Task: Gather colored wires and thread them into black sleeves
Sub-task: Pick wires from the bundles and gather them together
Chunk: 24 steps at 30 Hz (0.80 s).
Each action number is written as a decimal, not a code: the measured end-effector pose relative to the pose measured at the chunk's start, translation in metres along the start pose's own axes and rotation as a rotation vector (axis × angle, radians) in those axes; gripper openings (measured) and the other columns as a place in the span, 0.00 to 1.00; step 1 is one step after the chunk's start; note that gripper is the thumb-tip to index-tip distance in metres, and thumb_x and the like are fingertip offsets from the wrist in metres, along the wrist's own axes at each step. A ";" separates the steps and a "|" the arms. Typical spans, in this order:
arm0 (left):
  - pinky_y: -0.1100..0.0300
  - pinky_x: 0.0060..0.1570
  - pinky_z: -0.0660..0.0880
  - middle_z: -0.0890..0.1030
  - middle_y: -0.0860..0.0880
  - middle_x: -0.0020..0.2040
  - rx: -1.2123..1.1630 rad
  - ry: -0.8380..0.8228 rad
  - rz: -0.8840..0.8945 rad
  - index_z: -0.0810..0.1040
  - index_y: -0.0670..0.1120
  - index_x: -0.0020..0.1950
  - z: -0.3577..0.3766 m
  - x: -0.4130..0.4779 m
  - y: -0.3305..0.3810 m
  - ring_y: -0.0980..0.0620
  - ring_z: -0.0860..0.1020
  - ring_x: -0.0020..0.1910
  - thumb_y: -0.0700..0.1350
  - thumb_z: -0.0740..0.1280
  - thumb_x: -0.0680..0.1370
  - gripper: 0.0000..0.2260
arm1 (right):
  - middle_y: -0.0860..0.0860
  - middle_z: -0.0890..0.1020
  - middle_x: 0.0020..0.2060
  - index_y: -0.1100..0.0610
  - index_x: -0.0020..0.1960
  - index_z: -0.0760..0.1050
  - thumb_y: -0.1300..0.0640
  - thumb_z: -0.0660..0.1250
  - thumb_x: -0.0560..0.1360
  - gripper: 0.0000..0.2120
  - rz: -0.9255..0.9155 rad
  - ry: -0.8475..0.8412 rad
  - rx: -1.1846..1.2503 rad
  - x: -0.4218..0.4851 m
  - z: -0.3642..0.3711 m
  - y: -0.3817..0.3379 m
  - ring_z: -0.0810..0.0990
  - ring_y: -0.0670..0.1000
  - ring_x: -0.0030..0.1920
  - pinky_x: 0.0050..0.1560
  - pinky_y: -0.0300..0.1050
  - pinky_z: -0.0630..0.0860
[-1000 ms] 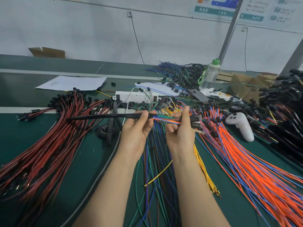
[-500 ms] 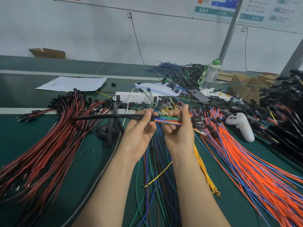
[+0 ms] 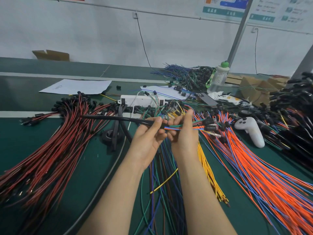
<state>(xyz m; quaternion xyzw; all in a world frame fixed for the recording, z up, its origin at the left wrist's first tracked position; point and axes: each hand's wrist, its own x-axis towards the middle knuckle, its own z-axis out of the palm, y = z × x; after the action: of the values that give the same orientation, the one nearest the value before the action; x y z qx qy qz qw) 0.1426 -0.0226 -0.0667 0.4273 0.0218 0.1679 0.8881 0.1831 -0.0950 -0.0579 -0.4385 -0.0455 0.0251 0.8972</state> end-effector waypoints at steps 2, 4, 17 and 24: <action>0.71 0.29 0.73 0.79 0.51 0.34 0.015 0.021 0.008 0.75 0.42 0.43 0.002 -0.001 -0.001 0.61 0.72 0.25 0.39 0.61 0.79 0.06 | 0.48 0.72 0.21 0.57 0.31 0.65 0.46 0.53 0.82 0.25 -0.015 0.013 -0.047 -0.001 0.000 0.002 0.67 0.43 0.18 0.20 0.32 0.61; 0.71 0.28 0.72 0.77 0.50 0.34 0.020 0.040 0.002 0.75 0.41 0.43 0.001 0.000 0.000 0.61 0.72 0.24 0.40 0.61 0.79 0.07 | 0.48 0.73 0.21 0.57 0.31 0.65 0.46 0.53 0.82 0.25 -0.025 0.003 -0.076 -0.001 0.000 0.003 0.68 0.43 0.18 0.19 0.32 0.60; 0.67 0.36 0.76 0.79 0.47 0.39 0.213 0.012 0.156 0.76 0.43 0.42 0.010 -0.001 -0.011 0.59 0.76 0.31 0.38 0.63 0.78 0.05 | 0.47 0.79 0.29 0.55 0.38 0.79 0.46 0.58 0.80 0.20 0.155 -0.014 0.000 0.001 -0.001 0.004 0.72 0.44 0.24 0.23 0.33 0.68; 0.70 0.32 0.76 0.78 0.53 0.29 0.034 0.056 0.135 0.75 0.41 0.40 0.009 0.003 -0.009 0.60 0.76 0.27 0.39 0.63 0.78 0.07 | 0.47 0.74 0.28 0.55 0.36 0.67 0.48 0.58 0.80 0.17 0.113 -0.042 0.399 0.003 -0.005 -0.003 0.61 0.43 0.17 0.19 0.33 0.59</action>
<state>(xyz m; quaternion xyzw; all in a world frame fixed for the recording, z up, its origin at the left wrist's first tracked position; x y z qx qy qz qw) 0.1492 -0.0332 -0.0676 0.4381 0.0208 0.2387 0.8664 0.1866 -0.1007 -0.0587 -0.2534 -0.0337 0.0930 0.9623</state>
